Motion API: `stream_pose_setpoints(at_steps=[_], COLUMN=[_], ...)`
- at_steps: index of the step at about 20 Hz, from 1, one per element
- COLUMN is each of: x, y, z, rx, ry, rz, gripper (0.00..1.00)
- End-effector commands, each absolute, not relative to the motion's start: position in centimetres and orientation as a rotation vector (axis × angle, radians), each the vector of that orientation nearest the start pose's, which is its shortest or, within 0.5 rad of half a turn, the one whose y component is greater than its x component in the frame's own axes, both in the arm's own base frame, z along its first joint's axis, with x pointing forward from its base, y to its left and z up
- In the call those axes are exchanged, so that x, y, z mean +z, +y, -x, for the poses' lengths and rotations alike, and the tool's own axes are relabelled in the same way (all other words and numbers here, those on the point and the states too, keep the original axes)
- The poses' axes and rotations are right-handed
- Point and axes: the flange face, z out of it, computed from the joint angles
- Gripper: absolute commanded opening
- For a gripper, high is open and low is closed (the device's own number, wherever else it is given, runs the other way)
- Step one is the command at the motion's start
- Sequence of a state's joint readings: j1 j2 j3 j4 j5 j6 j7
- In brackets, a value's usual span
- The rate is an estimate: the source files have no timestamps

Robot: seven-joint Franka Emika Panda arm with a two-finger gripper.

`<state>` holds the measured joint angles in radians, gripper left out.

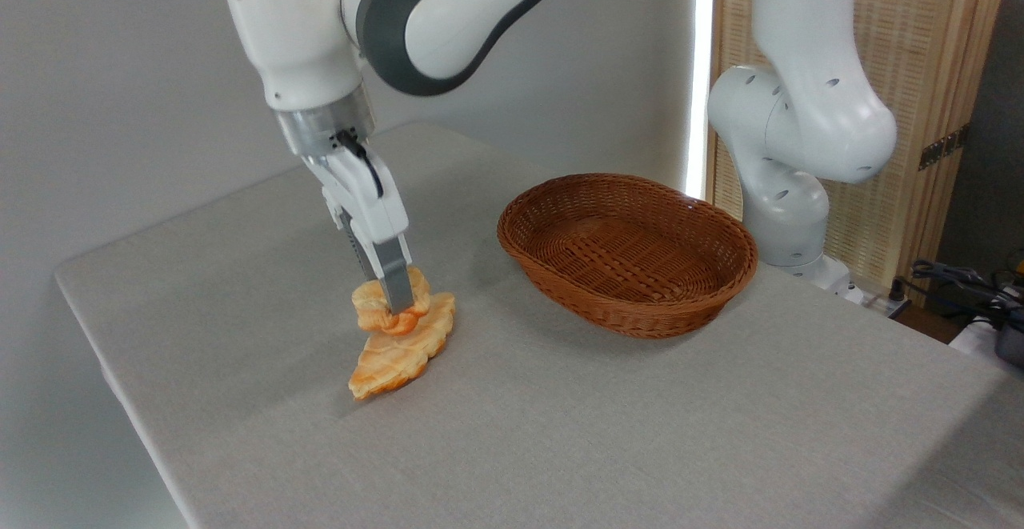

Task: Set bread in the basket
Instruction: 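Close the gripper on the round bun and lift it, then carry the bun over the wicker basket and lower it inside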

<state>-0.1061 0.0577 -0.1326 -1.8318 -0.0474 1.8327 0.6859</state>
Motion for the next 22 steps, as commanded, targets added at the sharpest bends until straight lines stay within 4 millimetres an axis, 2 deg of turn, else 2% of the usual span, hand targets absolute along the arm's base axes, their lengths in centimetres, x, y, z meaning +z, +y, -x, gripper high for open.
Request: stream_pose_setpoints(at_steps=[1, 4, 7, 13, 17, 20, 22], x=[52.0, 53.8, 54.7, 54.1, 53.2, 52.3, 51.3], y=[-13.1, -13.0, -12.7, -11.9, -12.7, -13.9, -14.4], z=[-54.0, -52.5, -50.2, -43.7, -39.6, -38.2, -37.3], rx=[0.047, 0.069, 0.089, 0.18, 0.266, 0.312, 0.402], ry=[1.342, 1.32, 1.309, 1.303, 1.298, 1.225, 1.254], rz=[2.899, 2.908, 2.914, 2.906, 2.906, 2.968, 2.952], gripper=[0.53, 0.54, 0.55, 0.55, 0.57, 0.57, 0.6])
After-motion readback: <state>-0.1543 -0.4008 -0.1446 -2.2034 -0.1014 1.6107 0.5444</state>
